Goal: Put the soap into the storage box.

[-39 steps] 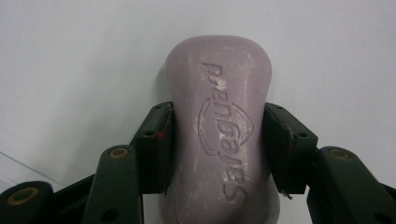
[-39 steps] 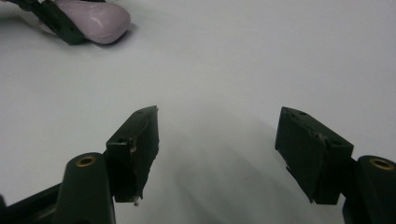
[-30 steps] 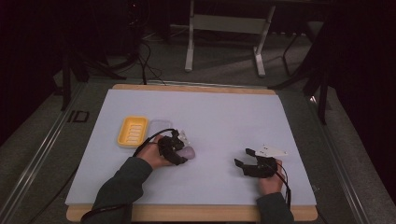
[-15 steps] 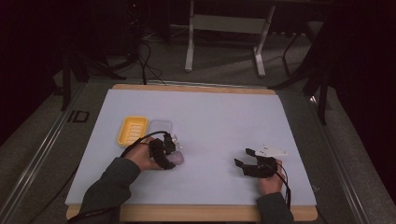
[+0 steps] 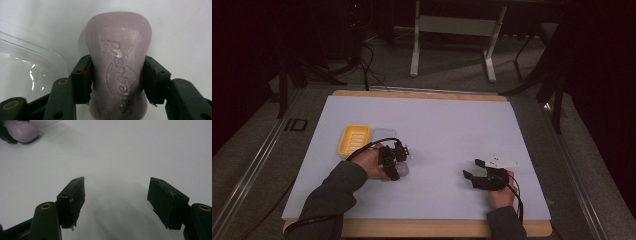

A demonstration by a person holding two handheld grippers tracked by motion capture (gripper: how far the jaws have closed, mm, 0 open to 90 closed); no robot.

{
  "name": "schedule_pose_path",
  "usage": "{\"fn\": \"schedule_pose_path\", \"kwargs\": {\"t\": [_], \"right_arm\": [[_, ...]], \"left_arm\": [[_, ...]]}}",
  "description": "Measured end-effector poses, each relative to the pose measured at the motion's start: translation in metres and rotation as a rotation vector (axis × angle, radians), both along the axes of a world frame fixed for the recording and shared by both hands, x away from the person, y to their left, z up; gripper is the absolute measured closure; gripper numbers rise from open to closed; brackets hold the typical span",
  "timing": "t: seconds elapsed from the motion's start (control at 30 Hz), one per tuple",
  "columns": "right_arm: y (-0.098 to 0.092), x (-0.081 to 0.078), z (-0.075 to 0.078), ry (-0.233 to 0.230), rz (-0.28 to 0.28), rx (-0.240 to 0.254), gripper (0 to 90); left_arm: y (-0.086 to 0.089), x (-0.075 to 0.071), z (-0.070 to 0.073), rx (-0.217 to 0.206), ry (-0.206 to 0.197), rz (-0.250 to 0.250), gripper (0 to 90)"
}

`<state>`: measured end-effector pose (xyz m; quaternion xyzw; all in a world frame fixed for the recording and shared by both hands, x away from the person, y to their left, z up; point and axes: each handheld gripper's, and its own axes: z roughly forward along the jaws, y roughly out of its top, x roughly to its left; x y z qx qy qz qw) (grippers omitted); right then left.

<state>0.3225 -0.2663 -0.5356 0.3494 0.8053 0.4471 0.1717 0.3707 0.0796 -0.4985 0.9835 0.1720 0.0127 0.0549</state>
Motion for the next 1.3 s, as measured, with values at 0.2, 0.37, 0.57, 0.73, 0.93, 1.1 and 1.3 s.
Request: {"fn": "schedule_pose_path", "kwargs": {"t": [0.2,0.37,0.57,0.73,0.93,1.1,1.3], "right_arm": [[0.0,0.0,0.0,0.0,0.001,0.001,29.3],[0.0,0.0,0.0,0.0,0.001,0.002,29.3],[0.0,0.0,0.0,0.0,0.0,0.002,29.3],[-0.001,0.0,0.0,0.001,-0.003,0.007,29.3],[-0.002,0.0,0.0,-0.002,-0.006,0.017,28.9],[-0.002,0.0,0.0,-0.002,-0.006,0.017,28.9],[-0.002,0.0,0.0,-0.002,-0.007,0.018,28.9]], "left_arm": [[-0.002,-0.003,0.001,0.018,-0.015,-0.038,49.7],[0.0,-0.002,0.002,0.028,-0.028,-0.048,49.8],[0.003,-0.002,0.003,0.029,-0.012,-0.058,49.9],[0.008,-0.001,0.006,0.015,-0.004,-0.056,49.9],[0.014,-0.001,0.012,0.0,-0.002,-0.055,49.9],[0.02,0.002,0.017,-0.012,-0.004,-0.034,49.9],[0.024,0.003,0.021,-0.022,-0.008,-0.018,49.9]]}}
